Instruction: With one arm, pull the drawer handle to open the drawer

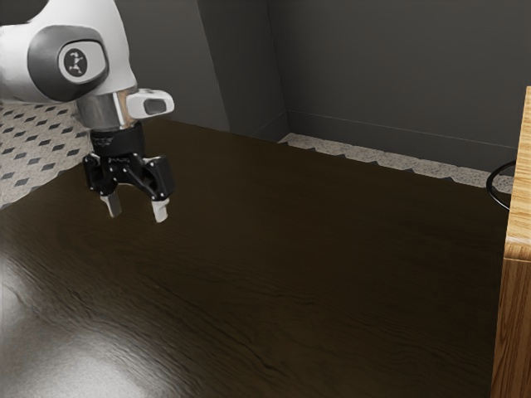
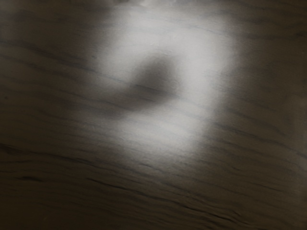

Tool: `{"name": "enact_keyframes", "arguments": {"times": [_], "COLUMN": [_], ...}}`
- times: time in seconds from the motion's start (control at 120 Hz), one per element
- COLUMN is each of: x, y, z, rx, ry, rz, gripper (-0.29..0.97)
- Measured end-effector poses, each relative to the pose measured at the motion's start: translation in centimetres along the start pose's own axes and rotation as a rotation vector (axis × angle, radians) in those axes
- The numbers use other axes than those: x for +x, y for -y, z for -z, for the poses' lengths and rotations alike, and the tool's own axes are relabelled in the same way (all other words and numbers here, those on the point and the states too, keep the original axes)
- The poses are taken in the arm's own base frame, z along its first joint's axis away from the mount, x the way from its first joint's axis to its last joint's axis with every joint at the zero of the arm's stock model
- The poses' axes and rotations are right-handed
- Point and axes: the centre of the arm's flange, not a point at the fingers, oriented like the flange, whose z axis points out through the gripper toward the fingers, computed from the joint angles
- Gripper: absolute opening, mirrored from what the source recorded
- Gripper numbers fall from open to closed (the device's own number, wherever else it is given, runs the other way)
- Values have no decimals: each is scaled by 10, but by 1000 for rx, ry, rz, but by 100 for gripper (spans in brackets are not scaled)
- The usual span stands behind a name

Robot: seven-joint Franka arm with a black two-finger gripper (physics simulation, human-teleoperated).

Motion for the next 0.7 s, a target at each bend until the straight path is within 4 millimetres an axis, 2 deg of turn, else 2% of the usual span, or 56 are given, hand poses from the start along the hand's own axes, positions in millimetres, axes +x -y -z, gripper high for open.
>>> {"name": "enact_keyframes", "arguments": {"times": [0.217, 0.25, 0.292, 0.325, 0.4, 0.467, 0.608, 0.7], "x": [7, -1, -24, -41, -61, -59, -24, -10], "y": [-47, -51, -54, -57, -63, -71, -108, -134], "z": [11, 30, 67, 89, 110, 112, 90, 84], "rx": [9, 5, -9, -22, -70, -149, -245, -302], "ry": [-107, -150, -232, -279, -326, -337, -370, -422], "rz": [-78, -86, -89, -82, -33, 32, 146, 199], "gripper": [68, 68, 68, 68, 68, 68, 68, 68]}}
